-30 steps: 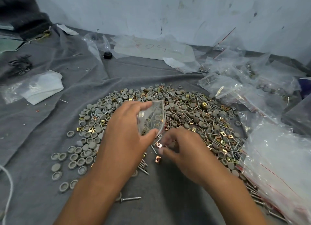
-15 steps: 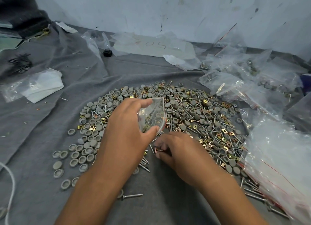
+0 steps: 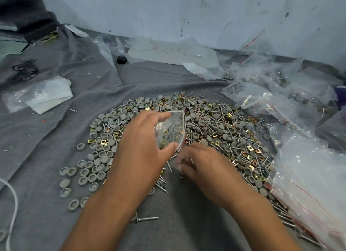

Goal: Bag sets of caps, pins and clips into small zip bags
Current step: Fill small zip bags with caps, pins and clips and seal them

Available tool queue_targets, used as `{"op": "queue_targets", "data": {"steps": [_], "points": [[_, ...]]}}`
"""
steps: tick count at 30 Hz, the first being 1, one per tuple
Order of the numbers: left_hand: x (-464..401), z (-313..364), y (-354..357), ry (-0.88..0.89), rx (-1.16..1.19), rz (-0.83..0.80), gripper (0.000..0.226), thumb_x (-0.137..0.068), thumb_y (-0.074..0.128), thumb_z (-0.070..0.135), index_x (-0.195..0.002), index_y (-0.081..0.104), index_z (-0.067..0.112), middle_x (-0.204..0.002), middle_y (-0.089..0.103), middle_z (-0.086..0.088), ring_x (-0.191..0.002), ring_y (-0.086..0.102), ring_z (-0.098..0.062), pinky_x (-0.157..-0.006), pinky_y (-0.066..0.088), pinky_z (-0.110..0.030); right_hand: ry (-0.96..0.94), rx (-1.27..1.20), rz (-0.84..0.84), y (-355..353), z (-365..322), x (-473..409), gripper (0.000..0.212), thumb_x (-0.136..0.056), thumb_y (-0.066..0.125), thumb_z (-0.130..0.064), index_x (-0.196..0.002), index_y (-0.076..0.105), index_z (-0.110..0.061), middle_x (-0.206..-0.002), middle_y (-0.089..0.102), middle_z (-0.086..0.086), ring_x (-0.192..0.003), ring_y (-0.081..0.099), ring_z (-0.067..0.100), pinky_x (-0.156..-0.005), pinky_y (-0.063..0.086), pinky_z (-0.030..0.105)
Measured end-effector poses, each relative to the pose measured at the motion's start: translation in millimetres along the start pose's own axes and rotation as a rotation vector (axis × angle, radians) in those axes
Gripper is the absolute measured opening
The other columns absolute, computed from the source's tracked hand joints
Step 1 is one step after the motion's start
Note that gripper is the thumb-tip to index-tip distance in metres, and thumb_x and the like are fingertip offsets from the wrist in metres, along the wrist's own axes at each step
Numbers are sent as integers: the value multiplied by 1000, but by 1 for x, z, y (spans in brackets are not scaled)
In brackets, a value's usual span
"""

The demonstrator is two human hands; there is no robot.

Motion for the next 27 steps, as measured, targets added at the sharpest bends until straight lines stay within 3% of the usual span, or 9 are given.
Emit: {"op": "queue_targets", "data": {"steps": [3, 6, 8, 12, 15, 18, 20, 22, 27], "points": [[0, 1, 1, 10, -14, 3, 66, -73, 84, 33, -132, 56, 34, -113, 49, 24, -91, 44, 2, -84, 33, -14, 16, -50, 128, -23, 10, -2, 7, -95, 66, -35, -99, 60, -38, -96, 52, -20, -85, 51, 2, -78, 47, 32], [0, 0, 1, 8, -16, 1, 66, -73, 84, 34, -133, 56, 35, -113, 48, 25, -91, 45, 1, -85, 34, -16, 57, -12, -47, -4, 14, 0, 18, -92, 70, -40, -107, 61, -39, -93, 55, -20, -88, 54, 0, -80, 48, 29], [0, 0, 1, 9, -17, 2, 67, -72, 85, 33, -133, 57, 34, -113, 49, 23, -91, 46, -1, -84, 34, -18, 71, 52, -138, 9, 14, 3, 17, -91, 70, -44, -104, 61, -36, -95, 56, -17, -94, 58, 7, -84, 50, 35], [0, 1, 1, 15, -22, 3, 66, -73, 84, 34, -132, 56, 35, -112, 48, 25, -91, 46, 1, -82, 32, -13, 66, 35, -212, 12, 15, 4, 15, -94, 67, -42, -91, 54, -36, -98, 52, -12, -97, 55, 14, -87, 49, 40], [1, 2, 1, 17, -12, -4, 66, -73, 83, 34, -133, 56, 36, -112, 47, 26, -92, 45, 2, -85, 34, -15, 50, -8, -212, 11, 17, 4, 18, -97, 64, -39, -86, 50, -36, -94, 53, -16, -88, 52, 2, -83, 47, 31], [2, 3, 1, 20, -8, -4, 67, -73, 82, 35, -133, 55, 36, -113, 45, 27, -92, 44, 3, -88, 36, -17, 117, -187, 8, -17, 20, 3, 12, -97, 59, -42, -87, 53, -39, -84, 60, -16, -79, 55, -3, -65, 41, 17], [2, 4, 1, 33, -6, -4, 67, -71, 84, 34, -132, 56, 34, -113, 45, 27, -92, 45, 2, -89, 37, -18, 15, -344, 367, -56, 10, 8, 7, -96, 60, -41, -90, 57, -38, -83, 62, -15, -75, 58, 2, -63, 43, 14], [1, 6, 2, 41, 1, -11, 67, -70, 86, 33, -131, 58, 34, -113, 46, 26, -93, 47, 0, -89, 38, -20, -142, -333, 627, -82, -10, 19, 5, -96, 66, -35, -95, 64, -31, -84, 64, -18, -78, 60, 2, -69, 42, 10], [0, 7, 5, 54, 11, -17, 63, -71, 87, 29, -128, 61, 31, -115, 53, 20, -91, 48, -3, -86, 39, -23, -196, -77, 699, -75, -27, 12, 16, -88, 75, -32, -100, 79, -22, -112, 67, -5, -103, 54, 16, -92, 36, 15]]}}
Point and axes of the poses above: each hand's wrist, its own x-axis away from the middle knuckle, its own y-axis out of the palm, z = x × y, the point moved 9 cm from there along -x, towards the middle knuckle
